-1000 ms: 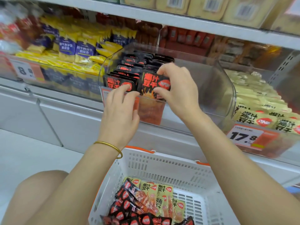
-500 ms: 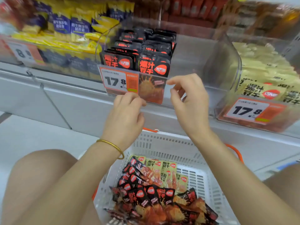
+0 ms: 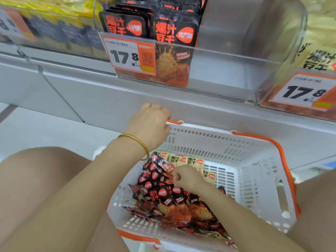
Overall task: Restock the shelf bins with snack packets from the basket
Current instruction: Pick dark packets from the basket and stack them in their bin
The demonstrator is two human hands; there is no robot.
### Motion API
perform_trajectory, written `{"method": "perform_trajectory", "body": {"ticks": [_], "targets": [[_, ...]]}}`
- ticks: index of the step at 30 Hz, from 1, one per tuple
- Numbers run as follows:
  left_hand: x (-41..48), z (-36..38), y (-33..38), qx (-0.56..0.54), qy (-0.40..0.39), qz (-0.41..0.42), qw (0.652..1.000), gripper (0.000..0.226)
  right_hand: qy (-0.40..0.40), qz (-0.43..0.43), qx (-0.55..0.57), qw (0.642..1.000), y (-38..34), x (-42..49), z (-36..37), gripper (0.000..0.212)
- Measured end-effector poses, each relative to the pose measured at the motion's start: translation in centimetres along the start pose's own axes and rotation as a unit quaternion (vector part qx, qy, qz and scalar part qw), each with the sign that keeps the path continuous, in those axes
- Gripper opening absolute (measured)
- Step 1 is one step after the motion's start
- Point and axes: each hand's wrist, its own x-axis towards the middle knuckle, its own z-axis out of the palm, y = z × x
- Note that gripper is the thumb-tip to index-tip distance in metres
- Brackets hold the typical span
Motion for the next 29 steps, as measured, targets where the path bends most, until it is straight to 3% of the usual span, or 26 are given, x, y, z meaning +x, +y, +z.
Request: {"method": "perform_trajectory", "body": {"ticks": [3,5,7,10,15,19,22,24,26,29], "targets": [[0.1,0.3,0.1,0.017,-0.015,-0.002,1.000,0.029,0.028,-0.024,0.024,0.999,0.8,0.1,-1.0,0.008],[0.3,0.5,0.2,0.018,-0.039,-0.006,0.999,0.030,0.013,-0.023,0.030,0.999,0.9,0.2,-2.1,0.017],[0.5,0.7,0.5,0.019,-0.061,-0.002,0.998,0.031,-0.021,-0.014,-0.048,0.999,0.8,0.3,-1.9,0.028],[0.6,1.1,0.9,0.019,-0.082,0.010,0.996,0.032,-0.036,0.001,-0.121,0.992,0.3,-0.3,-0.2,0.025],[0.7,1.7,0.6,0.002,-0.149,0.021,0.989,0.037,-0.018,-0.018,0.112,0.993,0.3,-2.5,-4.7,0.030],[0.4,1.3,0.7,-0.061,-0.220,0.005,0.974,0.044,0.068,-0.068,0.190,0.977,-1.4,-6.6,-11.1,0.025],[0.9,-1.4,0.9,-0.106,-0.168,0.020,0.980,0.011,0.121,-0.117,0.267,0.949,-3.3,-9.6,-15.2,0.021],[1.4,-5.0,1.0,-0.132,-0.100,0.036,0.986,0.024,0.161,-0.152,0.259,0.940,-4.9,-11.2,-17.8,0.023],[1.5,-8.9,1.3,-0.138,-0.013,0.068,0.988,0.019,0.220,-0.190,0.226,0.930,-6.8,-12.4,-20.3,0.029],[1.6,-14.0,1.6,-0.160,0.131,0.093,0.974,0.010,0.343,-0.239,0.223,0.880,-9.6,-13.9,-24.2,0.032]]}}
